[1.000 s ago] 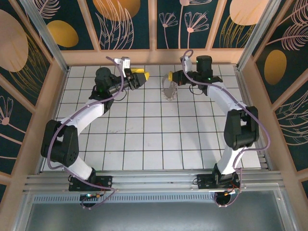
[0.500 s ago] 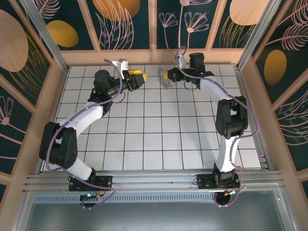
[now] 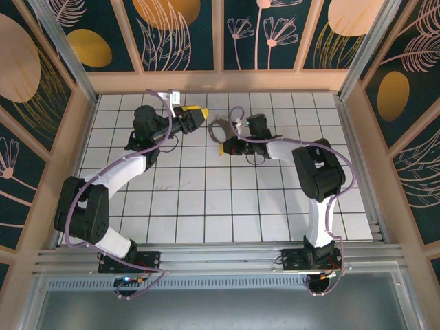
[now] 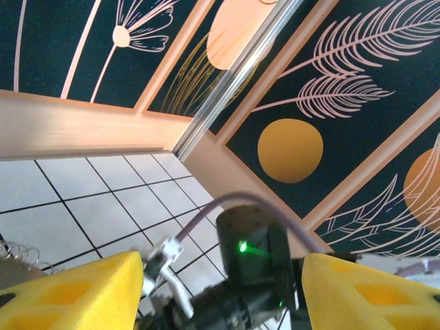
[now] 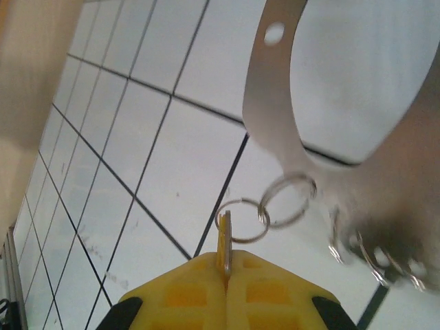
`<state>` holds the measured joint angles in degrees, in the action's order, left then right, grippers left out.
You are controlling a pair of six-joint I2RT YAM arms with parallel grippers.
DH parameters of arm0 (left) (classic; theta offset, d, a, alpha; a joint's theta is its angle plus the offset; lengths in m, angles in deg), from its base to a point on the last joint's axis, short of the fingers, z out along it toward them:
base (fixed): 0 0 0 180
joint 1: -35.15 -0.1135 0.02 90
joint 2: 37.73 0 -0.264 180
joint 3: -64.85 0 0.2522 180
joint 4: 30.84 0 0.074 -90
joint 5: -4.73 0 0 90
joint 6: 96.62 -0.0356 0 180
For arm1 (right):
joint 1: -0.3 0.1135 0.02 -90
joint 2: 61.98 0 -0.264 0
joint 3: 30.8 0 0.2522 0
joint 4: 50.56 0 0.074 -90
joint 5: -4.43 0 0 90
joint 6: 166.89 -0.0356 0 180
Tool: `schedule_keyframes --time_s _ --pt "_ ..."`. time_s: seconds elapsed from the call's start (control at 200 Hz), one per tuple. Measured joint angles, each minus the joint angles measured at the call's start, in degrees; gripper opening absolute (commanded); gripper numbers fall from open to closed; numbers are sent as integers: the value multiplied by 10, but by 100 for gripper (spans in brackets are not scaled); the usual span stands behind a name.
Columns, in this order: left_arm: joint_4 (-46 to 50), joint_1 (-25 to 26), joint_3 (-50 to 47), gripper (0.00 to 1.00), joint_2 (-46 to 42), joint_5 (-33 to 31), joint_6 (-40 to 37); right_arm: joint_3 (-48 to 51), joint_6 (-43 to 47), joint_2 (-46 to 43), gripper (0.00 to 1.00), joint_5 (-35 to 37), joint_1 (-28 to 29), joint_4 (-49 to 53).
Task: Put the keys on the keyring
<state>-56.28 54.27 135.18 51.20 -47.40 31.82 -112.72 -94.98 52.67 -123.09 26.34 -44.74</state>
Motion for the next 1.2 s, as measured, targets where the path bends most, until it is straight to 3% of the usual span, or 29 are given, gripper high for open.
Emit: schedule_keyframes --time_s 0.405,0.671,0.951,1.001,1.101,1.201 --pt "35 0 0 63 -8 -9 18 40 -68 0 0 15 36 -69" --pt "34 0 0 64 -8 -7 28 72 -78 -2 44 5 89 -77" --pt "34 0 -1 71 -12 -3 38 135 -78 -111 56 1 92 -77" --pt "29 0 -10 77 -21 -5 39 142 -76 -134 61 2 86 -78" --pt "27 0 -34 98 -46 -12 38 158 -75 -181 64 6 69 -77" --pt "36 0 -50 99 -70 -37 25 174 -71 -220 74 15 47 -75"
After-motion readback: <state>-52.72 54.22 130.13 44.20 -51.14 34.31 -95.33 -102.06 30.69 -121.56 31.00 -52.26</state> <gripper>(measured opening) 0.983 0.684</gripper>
